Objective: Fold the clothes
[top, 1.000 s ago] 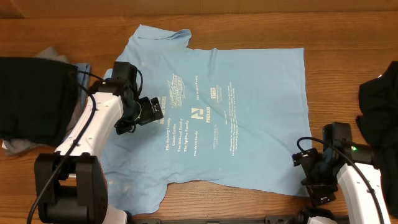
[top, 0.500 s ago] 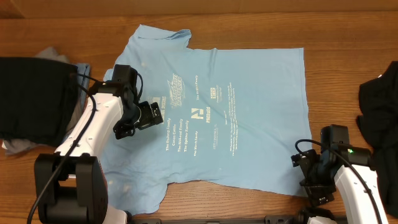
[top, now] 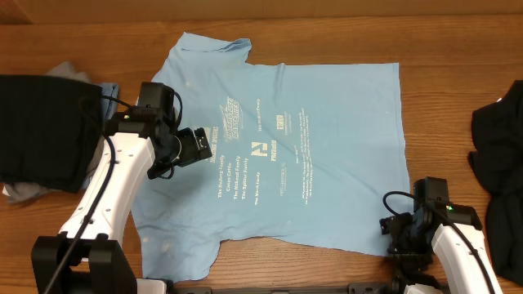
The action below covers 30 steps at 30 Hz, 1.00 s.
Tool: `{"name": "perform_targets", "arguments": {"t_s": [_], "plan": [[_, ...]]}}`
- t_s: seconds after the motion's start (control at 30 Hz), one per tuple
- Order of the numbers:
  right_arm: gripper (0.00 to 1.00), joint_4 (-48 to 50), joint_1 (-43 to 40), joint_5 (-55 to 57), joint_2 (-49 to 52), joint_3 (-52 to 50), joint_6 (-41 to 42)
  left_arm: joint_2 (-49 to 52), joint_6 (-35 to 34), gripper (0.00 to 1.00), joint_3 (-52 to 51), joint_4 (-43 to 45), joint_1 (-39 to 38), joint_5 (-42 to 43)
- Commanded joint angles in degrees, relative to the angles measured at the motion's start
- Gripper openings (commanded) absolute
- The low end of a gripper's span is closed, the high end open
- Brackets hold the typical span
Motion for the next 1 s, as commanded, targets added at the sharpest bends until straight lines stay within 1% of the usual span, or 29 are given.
{"name": "perform_targets", "arguments": {"t_s": [0.0,0.07,0.1,0.23,0.27,0.37,0.4,0.47,0.6,0.7,0.97], "plan": [[0.53,1.18,-0.22,0.09,-0.63,-0.39,0.33,-0.76,0.52,1.0,-0.28,-0.11,0.17,0.17],[0.45,1.33,-0.22,0.09,-0.63,-0.39,0.33,-0.76,0.7,1.0,-0.28,0.09,0.17,0.07],[0.42,1.29,-0.22,0.07,-0.63,-0.33,0.26,-0.76,0.74,1.0,-0.28,0.15,0.17,-0.11],[0.3,0.44,-0.22,0.09,-0.63,0.63,-3.32,-0.76,0.94,1.0,-0.28,0.33,0.17,-0.24],[0.29,0.13,-0.22,0.09,-0.63,0.87,-4.24,-0.76,0.94,1.0,-0.28,0.39,0.17,-0.22],[0.34,-0.7,-0.22,-0.07,-0.63,0.92,-4.13,-0.76,0.94,1.0,-0.28,0.57,0.17,-0.22],[0.42,-1.11,-0.22,-0.39,-0.63,0.9,-4.15,-0.76,0.92,1.0,-0.28,0.57,0.17,-0.2],[0.72,-2.1,-0.22,-0.85,-0.63,0.79,-4.13,-0.76,0.94,1.0,-0.28,0.5,0.17,-0.2],[0.76,-1.29,-0.22,-4.5,-0.63,0.76,-3.48,-0.76,0.94,1.0,-0.28,0.5,0.17,-0.22],[0.76,1.25,-0.22,-7.04,-0.63,0.63,-0.9,-0.76,0.94,1.0,-0.28,0.66,0.17,-0.22],[0.76,6.99,-0.22,-9.4,-0.63,-4.09,1.29,-0.76,1.16,1.0,-0.28,0.37,0.17,-0.22]]}}
